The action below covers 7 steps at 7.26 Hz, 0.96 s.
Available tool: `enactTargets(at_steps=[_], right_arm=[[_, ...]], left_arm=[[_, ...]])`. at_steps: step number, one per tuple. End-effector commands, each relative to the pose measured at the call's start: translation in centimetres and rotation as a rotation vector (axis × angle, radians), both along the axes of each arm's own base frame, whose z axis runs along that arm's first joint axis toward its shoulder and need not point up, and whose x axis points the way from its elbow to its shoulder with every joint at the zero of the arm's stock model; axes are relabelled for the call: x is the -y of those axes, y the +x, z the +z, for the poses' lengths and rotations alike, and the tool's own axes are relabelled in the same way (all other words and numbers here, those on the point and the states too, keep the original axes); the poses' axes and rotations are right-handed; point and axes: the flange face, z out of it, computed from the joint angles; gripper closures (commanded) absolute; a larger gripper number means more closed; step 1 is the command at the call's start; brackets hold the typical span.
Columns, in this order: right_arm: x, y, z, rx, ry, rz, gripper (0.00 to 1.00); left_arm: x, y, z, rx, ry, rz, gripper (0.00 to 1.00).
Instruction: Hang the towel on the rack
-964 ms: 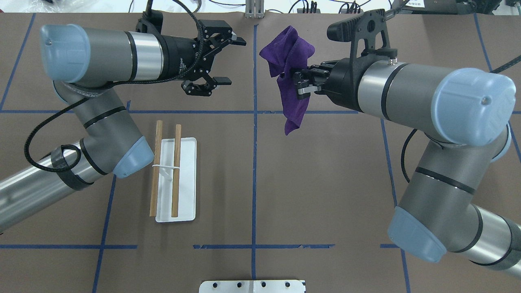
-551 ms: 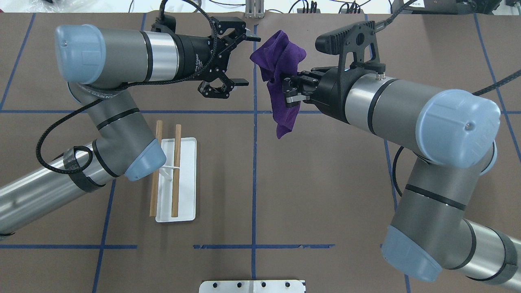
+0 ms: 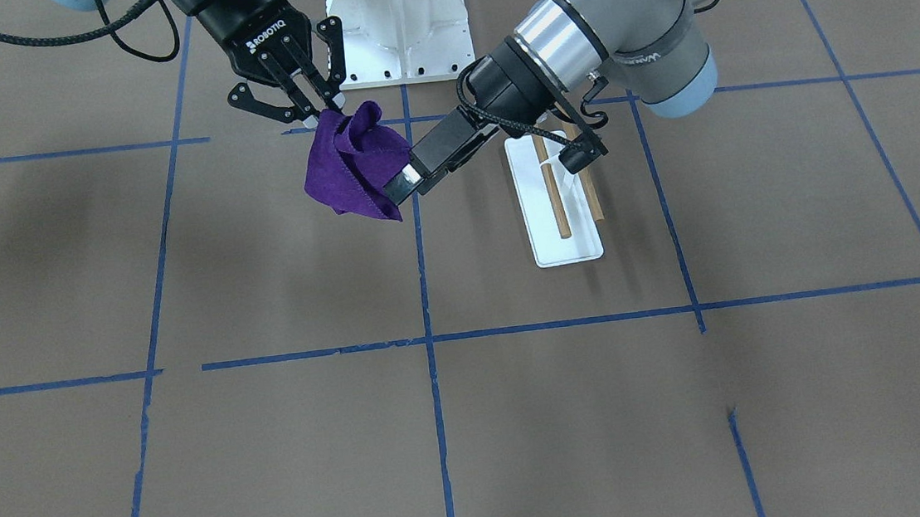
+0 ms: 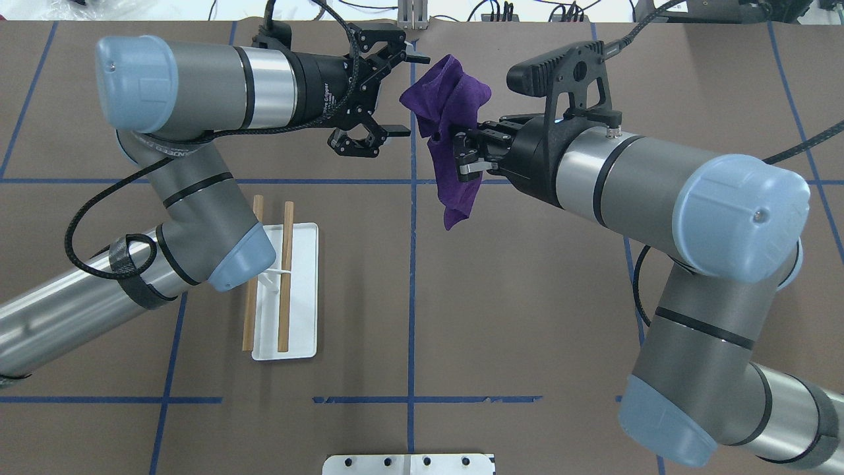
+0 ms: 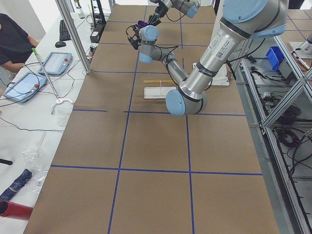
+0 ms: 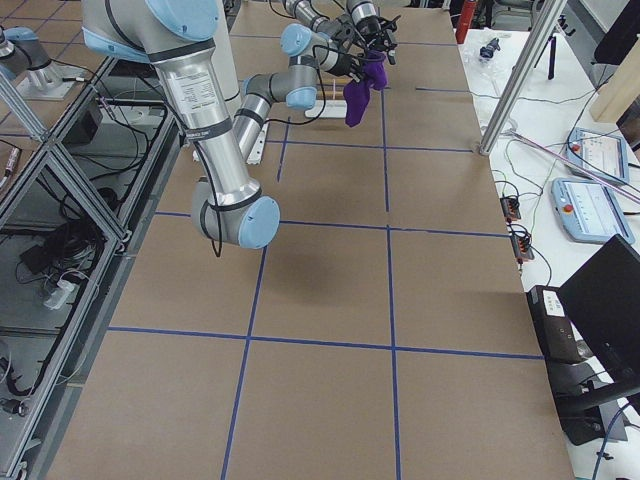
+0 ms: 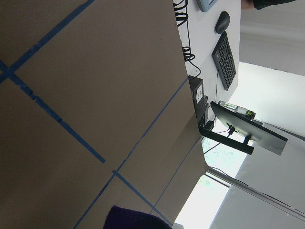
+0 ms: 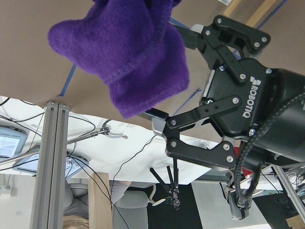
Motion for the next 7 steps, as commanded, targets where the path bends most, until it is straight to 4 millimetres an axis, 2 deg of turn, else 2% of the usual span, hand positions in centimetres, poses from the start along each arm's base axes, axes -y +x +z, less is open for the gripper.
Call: enactTargets(at_steps=[1, 2, 3, 4, 5, 6, 7], right_arm=[[-0.1, -0.2, 0.0, -0.002, 0.001, -0.003, 1.0], [0.0, -0.3, 0.0, -0.004, 0.002, -0.003, 1.0], [0.0, -0.3, 0.0, -0.006, 0.004, -0.005, 1.0], [0.0, -0.3, 0.2, -0.009, 0.002, -0.005, 1.0], [-0.2, -0.2, 0.2, -0.008, 0.002, -0.013, 1.0], [-0.2, -0.2, 0.3, -0.004, -0.004, -0.014, 0.51], [-0.2, -0.1, 0.2, 0.0, -0.006, -0.012, 0.1]], left_arm=[[-0.7, 0.4, -0.8, -0.012, 0.009, 0.013, 0.09], [-1.0, 0.6, -0.8, -0.013, 0.01, 0.021, 0.22], [-1.8, 1.1, -1.2, -0.021, 0.017, 0.035, 0.55], [-2.3, 0.8, -1.8, -0.03, 0.03, 0.038, 0.95], [-2.4, 0.8, -1.7, -0.027, 0.038, 0.04, 1.0], [-2.5, 0.7, -1.8, -0.028, 0.043, 0.04, 1.0], [-2.4, 0.6, -1.6, -0.026, 0.044, 0.039, 1.0]])
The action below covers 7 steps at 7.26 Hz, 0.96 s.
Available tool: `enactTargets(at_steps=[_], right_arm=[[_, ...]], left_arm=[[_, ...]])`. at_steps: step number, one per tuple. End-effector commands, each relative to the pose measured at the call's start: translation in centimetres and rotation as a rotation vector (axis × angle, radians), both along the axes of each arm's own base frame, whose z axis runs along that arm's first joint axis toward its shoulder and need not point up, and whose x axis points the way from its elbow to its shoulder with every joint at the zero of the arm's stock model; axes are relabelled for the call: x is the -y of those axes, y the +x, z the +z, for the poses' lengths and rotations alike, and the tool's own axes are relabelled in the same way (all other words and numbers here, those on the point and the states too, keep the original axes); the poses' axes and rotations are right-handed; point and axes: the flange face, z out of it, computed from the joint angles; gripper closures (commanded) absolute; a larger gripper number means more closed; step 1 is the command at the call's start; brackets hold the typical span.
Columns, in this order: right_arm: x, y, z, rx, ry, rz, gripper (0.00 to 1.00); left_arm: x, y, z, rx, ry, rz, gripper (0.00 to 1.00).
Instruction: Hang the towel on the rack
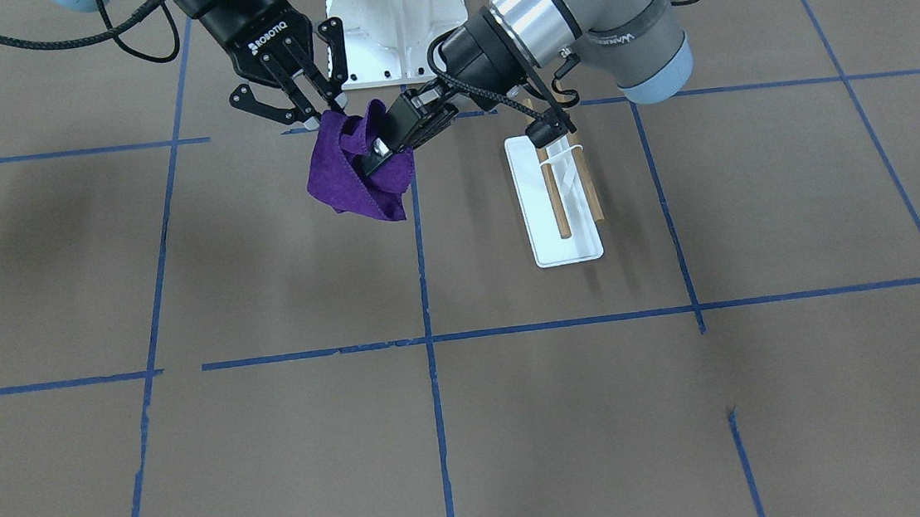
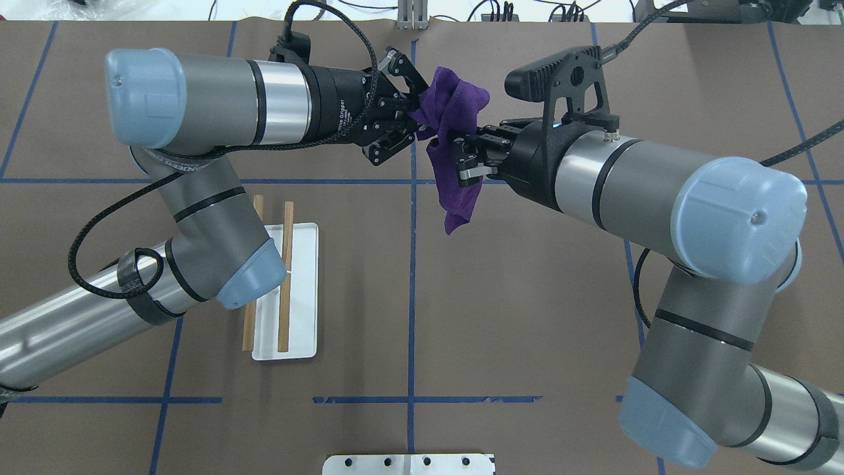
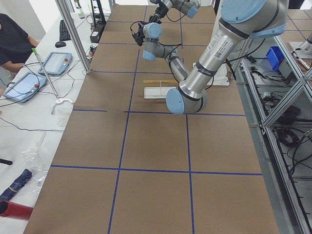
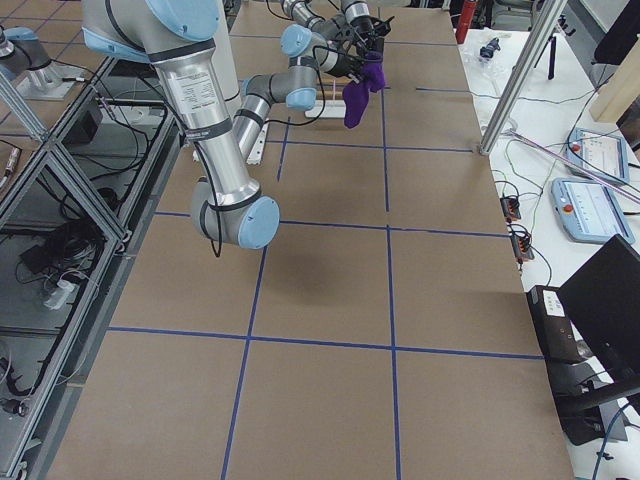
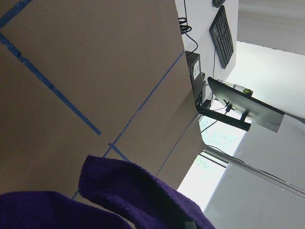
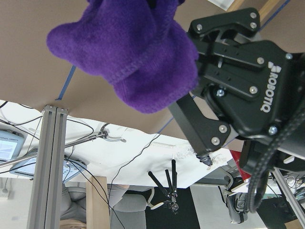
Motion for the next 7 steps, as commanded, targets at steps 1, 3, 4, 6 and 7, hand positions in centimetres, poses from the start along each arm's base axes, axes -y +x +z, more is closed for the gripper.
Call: enactTargets(at_steps=[1, 3, 4, 6, 7], right_arm=[[-0.1, 0.5, -0.1, 0.007, -0.003, 0.0, 0.0], [-0.6, 1.2, 0.7, -0.001, -0.01, -0.005, 0.0], [-0.9, 1.5, 1.6, -0.014, -0.02, -0.019, 0.0], [-2.1, 3.0, 3.3, -0.031, -0.035, -0.056, 0.0], [-3.8, 5.5, 5.1, -0.047, -0.046, -0.078, 0.0]], left_arm=[[0.0, -0.1, 0.2, 0.001, 0.003, -0.001, 1.0], [0.0, -0.2, 0.0, -0.001, 0.007, -0.002, 1.0], [0.0, -0.2, 0.0, -0.001, 0.007, -0.002, 1.0], [0.1, -0.2, 0.0, 0.0, 0.006, -0.004, 1.0], [0.0, -0.2, -0.1, -0.001, 0.006, -0.004, 1.0]])
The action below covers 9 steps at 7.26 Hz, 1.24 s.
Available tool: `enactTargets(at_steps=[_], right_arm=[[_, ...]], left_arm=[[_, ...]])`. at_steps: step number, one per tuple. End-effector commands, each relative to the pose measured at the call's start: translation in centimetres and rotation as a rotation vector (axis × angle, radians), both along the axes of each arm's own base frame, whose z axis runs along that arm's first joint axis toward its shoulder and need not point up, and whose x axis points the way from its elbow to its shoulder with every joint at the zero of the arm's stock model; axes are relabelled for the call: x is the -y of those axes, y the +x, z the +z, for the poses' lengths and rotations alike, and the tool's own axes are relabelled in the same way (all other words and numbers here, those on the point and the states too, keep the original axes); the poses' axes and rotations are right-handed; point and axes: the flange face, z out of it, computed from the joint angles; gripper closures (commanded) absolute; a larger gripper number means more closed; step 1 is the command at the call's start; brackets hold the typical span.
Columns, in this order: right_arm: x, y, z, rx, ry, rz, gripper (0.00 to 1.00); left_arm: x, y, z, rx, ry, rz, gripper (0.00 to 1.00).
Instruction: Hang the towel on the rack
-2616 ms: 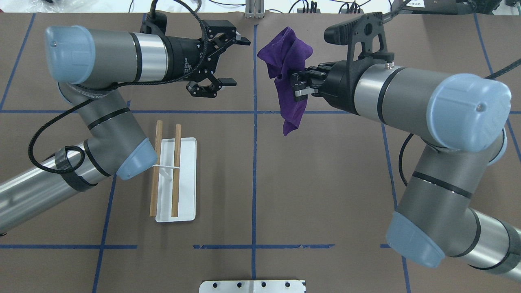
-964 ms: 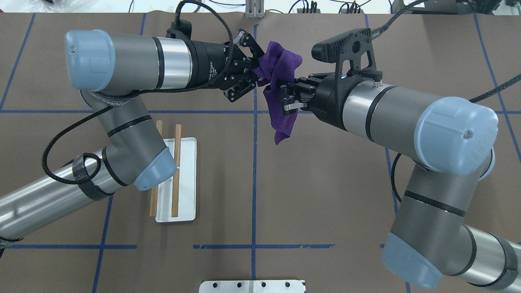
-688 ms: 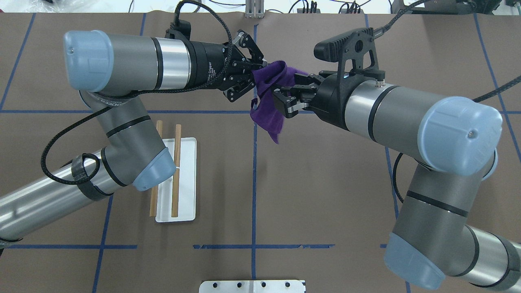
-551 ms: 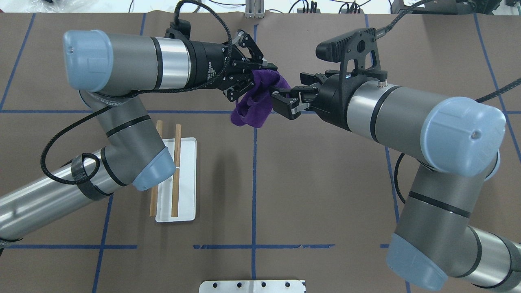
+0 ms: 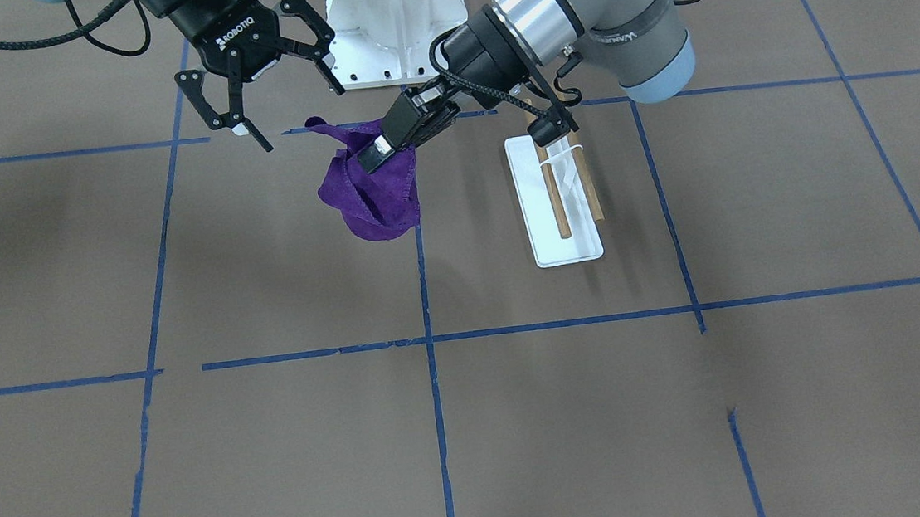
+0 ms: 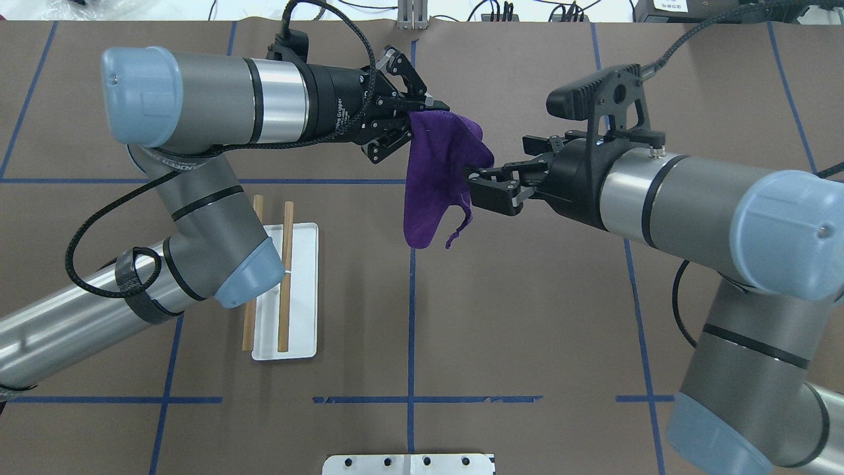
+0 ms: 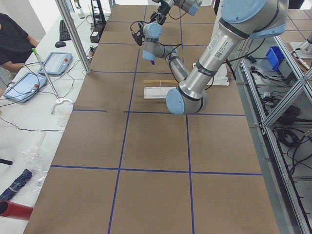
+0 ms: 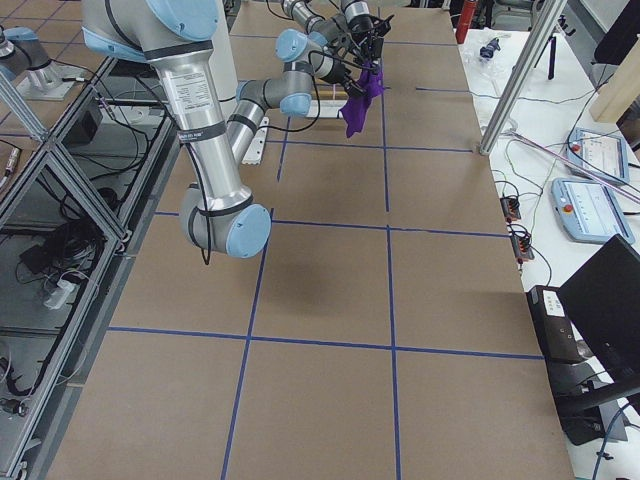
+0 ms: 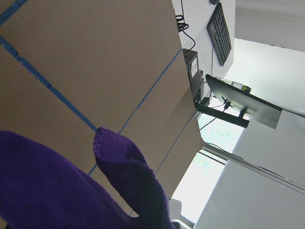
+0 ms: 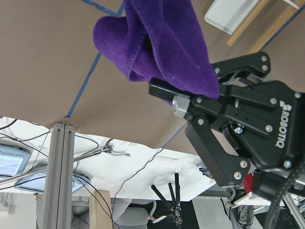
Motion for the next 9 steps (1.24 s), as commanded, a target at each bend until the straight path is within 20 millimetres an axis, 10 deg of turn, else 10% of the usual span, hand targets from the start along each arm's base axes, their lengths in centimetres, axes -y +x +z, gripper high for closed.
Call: enactTargets(at_steps=[1, 3, 5, 9], right_arm=[[-3.8, 5.4, 3.9, -0.043, -0.038, -0.07, 0.0], [-4.7, 10.4, 8.7, -0.123, -0.141, -0.136, 0.0], [-0.2, 19.6, 14.8, -0.147, -0.489, -0.259, 0.0], [4.1, 23.7, 25.5, -0.446, -0.543, -0.195, 0.0]], left_arm=[[-0.1, 0.0, -0.1, -0.002, 0.001, 0.0, 1.0], [-0.2, 0.0, -0.3, -0.003, 0.005, -0.004, 1.0], [-0.4, -0.7, -0.9, -0.011, 0.019, -0.037, 1.0], [-2.6, -3.0, -4.2, 0.288, 0.158, -0.253, 1.0]])
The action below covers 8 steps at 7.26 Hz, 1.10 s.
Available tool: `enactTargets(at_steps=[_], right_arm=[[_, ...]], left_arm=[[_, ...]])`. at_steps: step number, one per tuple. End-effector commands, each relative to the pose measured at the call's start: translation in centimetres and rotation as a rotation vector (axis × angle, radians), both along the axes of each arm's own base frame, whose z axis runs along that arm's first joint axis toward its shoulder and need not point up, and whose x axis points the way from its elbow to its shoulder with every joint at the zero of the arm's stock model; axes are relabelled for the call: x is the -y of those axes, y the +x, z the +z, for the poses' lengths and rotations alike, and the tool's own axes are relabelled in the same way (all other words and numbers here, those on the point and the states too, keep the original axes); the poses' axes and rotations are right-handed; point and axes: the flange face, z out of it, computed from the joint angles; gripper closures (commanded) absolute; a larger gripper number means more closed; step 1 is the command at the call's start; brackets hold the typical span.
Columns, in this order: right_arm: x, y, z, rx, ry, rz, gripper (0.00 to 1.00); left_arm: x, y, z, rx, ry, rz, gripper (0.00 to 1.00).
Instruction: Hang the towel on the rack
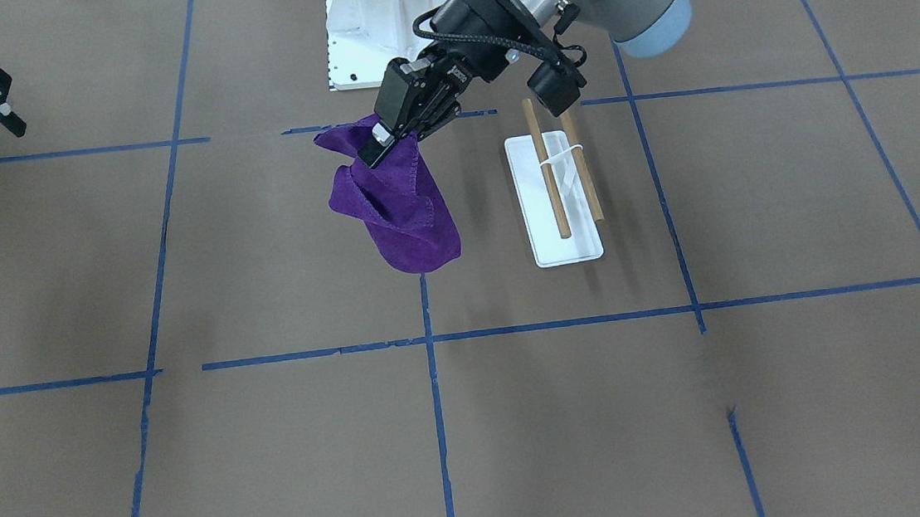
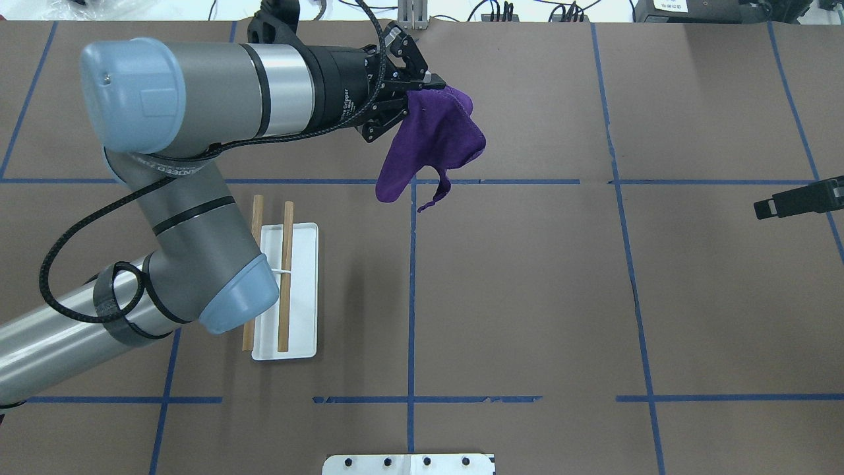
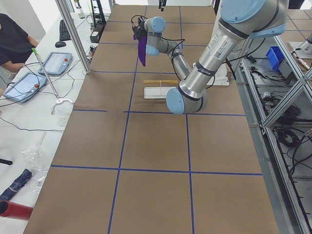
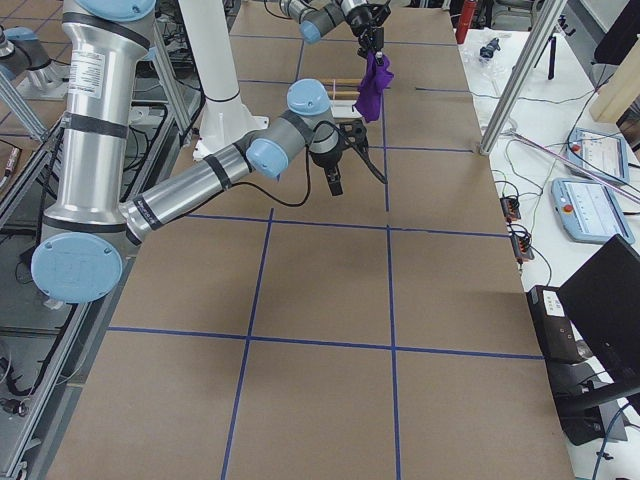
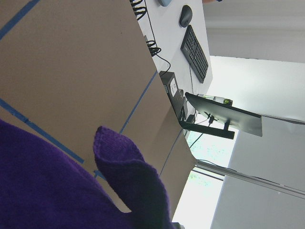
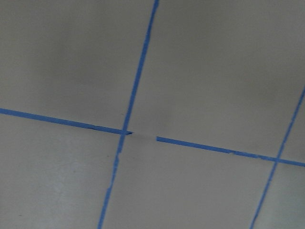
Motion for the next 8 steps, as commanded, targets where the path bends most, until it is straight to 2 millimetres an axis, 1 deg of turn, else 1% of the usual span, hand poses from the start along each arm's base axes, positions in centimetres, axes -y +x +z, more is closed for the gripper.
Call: enactTargets(at_steps=[1, 2, 3, 4, 5, 6, 7, 8], right_arm=[[1.6, 2.8, 5.4, -0.247, 0.004, -0.122, 0.0], [2.0, 4.3, 7.7, -0.288, -0.02, -0.17, 0.0], [2.3, 5.7, 9.7, -0.289, -0.06, -0.161, 0.0], [2.6, 5.6, 11.0, -0.282, -0.089, -0.164, 0.0], [2.8, 6.5, 11.6, -0.231, -0.121, -0.151, 0.0], [3.3, 6.6, 12.4, -0.2, -0.152, -0.143, 0.0], [4.0, 6.4, 12.3, -0.199, -0.149, -0.142, 0.0], [4.1, 6.4, 12.6, -0.201, -0.153, -0.143, 0.0]], left_arm=[[-3.0, -0.2, -0.7, 0.179, 0.023, -0.105, 1.0], [-6.2, 1.1, -0.7, 0.251, 0.023, -0.161, 1.0], [-9.4, 2.6, -0.1, 0.319, 0.008, -0.211, 1.0], [-12.4, 4.3, 0.7, 0.406, 0.002, -0.251, 1.0], [-14.5, 4.7, 0.6, 0.451, 0.005, -0.273, 1.0], [-16.3, 4.5, 1.9, 0.506, 0.004, -0.29, 1.0], [-16.9, 2.0, 3.5, 0.537, 0.0, -0.289, 1.0], [-17.1, 0.4, 6.2, 0.576, -0.006, -0.292, 1.0]])
